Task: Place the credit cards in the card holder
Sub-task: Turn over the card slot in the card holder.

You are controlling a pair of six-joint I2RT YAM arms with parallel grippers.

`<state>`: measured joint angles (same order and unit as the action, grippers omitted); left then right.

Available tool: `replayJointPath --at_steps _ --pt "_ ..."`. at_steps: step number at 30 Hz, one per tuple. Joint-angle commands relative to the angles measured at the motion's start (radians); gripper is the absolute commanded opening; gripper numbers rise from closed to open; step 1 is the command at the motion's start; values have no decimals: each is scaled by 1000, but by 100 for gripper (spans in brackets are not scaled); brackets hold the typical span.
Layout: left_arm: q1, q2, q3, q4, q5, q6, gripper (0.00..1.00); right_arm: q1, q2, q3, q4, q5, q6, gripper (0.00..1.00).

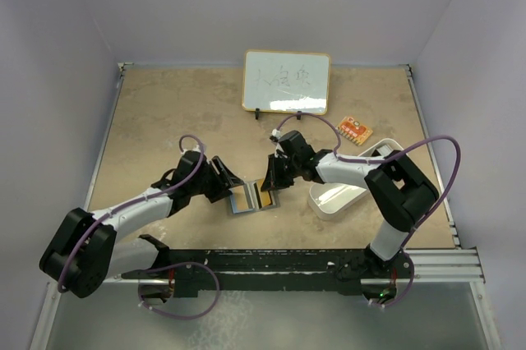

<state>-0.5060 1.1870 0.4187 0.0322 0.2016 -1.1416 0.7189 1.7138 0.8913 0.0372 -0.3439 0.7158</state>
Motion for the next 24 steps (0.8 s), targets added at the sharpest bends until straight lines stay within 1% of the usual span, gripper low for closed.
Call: replayJointPath --at_steps 1,10,24 --pt "1 -19 -4 14 -1 -4 56 3 6 -18 -53 8 -18 0" --pt "1 -26 -3 -3 -9 -3 56 3 1 -18 -56 10 -18 0" --pt "0 11 -1 93 24 -25 56 3 13 -9 -33 29 -15 0"
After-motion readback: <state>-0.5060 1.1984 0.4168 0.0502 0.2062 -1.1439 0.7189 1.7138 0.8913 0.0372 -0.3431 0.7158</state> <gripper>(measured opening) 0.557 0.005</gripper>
